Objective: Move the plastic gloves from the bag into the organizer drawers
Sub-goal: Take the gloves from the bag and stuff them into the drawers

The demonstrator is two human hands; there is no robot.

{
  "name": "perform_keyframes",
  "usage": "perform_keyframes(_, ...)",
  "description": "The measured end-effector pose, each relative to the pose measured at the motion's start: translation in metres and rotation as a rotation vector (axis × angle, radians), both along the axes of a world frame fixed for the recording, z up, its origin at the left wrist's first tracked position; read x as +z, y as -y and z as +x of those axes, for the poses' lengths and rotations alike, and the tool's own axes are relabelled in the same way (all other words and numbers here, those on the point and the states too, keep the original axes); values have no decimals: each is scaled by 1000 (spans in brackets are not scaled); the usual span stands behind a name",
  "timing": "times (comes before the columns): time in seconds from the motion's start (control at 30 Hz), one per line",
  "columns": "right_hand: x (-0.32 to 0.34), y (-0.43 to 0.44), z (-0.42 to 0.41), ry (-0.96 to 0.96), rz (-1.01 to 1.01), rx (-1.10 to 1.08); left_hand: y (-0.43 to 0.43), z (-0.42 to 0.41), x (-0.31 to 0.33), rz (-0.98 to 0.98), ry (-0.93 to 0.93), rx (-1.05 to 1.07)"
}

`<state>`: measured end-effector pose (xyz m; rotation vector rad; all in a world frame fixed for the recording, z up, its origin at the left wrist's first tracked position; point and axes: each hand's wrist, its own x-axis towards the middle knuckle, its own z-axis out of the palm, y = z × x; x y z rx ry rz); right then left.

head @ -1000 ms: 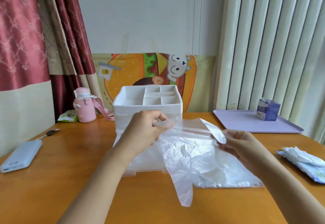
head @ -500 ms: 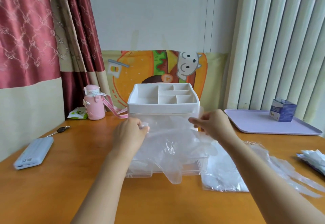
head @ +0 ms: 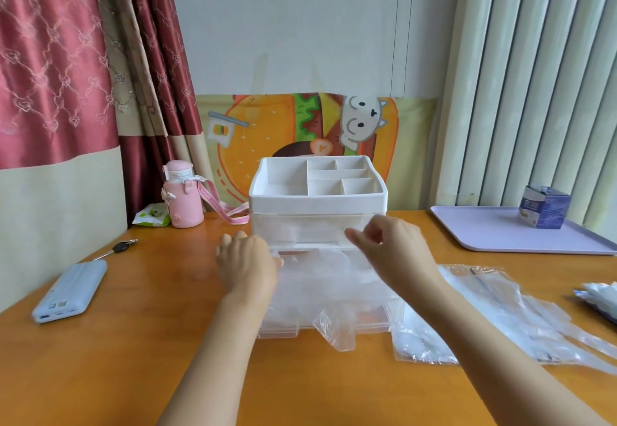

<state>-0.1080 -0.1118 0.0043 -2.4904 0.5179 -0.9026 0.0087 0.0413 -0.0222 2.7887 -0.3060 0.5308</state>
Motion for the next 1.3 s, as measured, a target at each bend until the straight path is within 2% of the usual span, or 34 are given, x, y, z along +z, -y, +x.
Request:
perform_keyframes(0.17,-1,-28,14,-466,171,378,2,-1,-1,14,12,17)
perform_keyframes(0.3,-1,-32,32,-761,-12,386,1,0,0,32,8,36)
perform_keyframes(0.47,-8,-27,46,-934,-142,348,-5,5,0,-5,-4,-18)
perform_keyframes(0.6,-18,-28,53,-972,-184,359,-11,-5,11,-177,8,-124)
perform_keyframes(0.7,-18,-30,53,-924,-167,317,-15,-21,23,-251,50,-271)
perform_keyframes(0.8,-14,-32,55,-903,-166,267,-14,-34,20,-327,-107,-474)
perform_keyframes(0.9,-5,-31,55,-856,-172,252,-11,-32,6,-159,-270,-531)
perform_keyframes(0.97,4,-26,48,-783,-92,309,-8,-27,1,-55,-384,-505)
perform_keyframes(1.07,13,-22,31,-656,211,462,0,-19,5,102,-495,-537)
perform_keyframes(1.13,14,-21,23,-669,344,520,8,-14,8,203,-549,-538)
perform_keyframes(1.3,12,-13,20,-793,256,434,23,-4,6,367,-577,-506)
